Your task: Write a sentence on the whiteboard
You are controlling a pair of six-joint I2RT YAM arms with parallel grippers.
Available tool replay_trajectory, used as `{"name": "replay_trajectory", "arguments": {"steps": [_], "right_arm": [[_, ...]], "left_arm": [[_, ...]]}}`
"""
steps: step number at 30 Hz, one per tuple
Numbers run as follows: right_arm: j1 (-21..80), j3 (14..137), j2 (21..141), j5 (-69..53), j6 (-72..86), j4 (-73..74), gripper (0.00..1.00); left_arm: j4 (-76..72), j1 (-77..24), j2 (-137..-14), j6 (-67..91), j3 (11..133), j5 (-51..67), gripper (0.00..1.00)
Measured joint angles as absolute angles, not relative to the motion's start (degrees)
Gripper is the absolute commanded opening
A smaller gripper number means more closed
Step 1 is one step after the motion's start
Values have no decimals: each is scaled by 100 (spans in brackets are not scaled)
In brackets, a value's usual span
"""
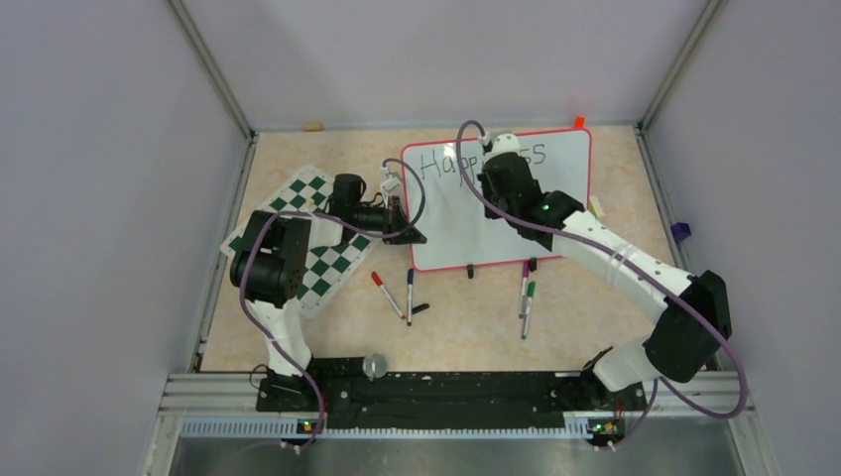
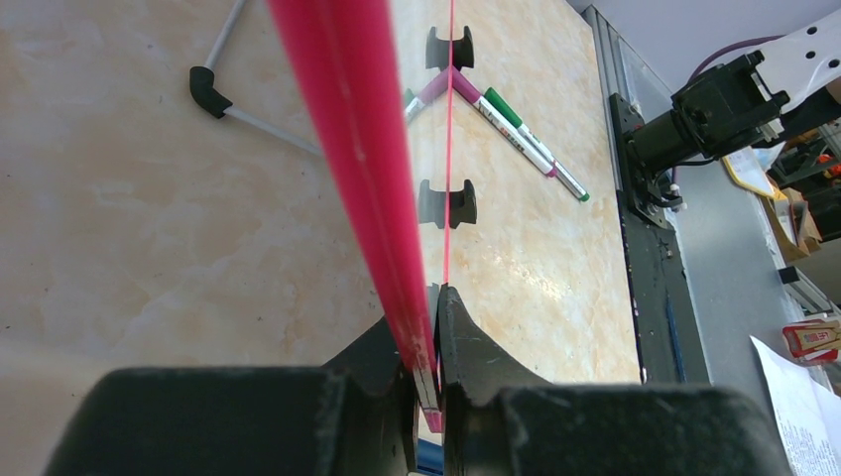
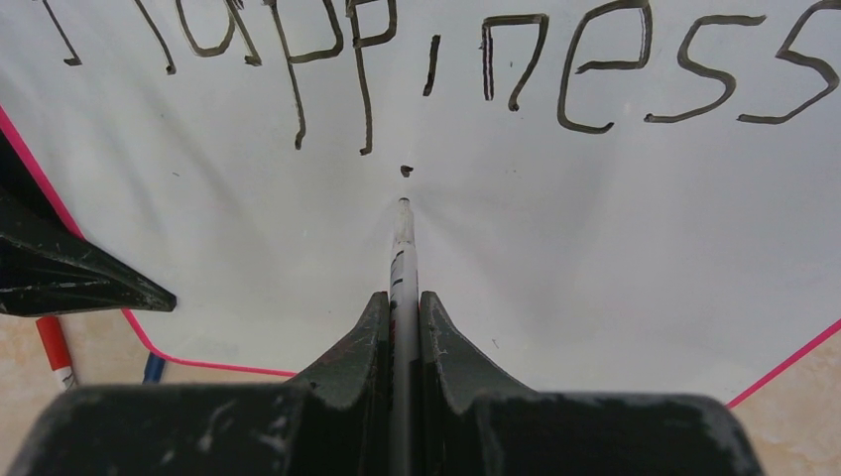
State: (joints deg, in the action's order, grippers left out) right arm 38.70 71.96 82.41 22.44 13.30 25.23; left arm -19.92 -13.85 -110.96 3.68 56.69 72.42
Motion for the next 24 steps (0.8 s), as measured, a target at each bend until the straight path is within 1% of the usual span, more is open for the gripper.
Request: {"name": "replay_trajectory", "arguments": {"steps": [8,24], "right_arm": [[3870,7196,8423,2285,1319,2480,0],[3872,6976,8366,2158,1361,2443,0]], "left_arm": [[-2005,-1382,-11107,414,5666,7240,0],[-2029,-1376,-11118,462,5666,7225,0]]}}
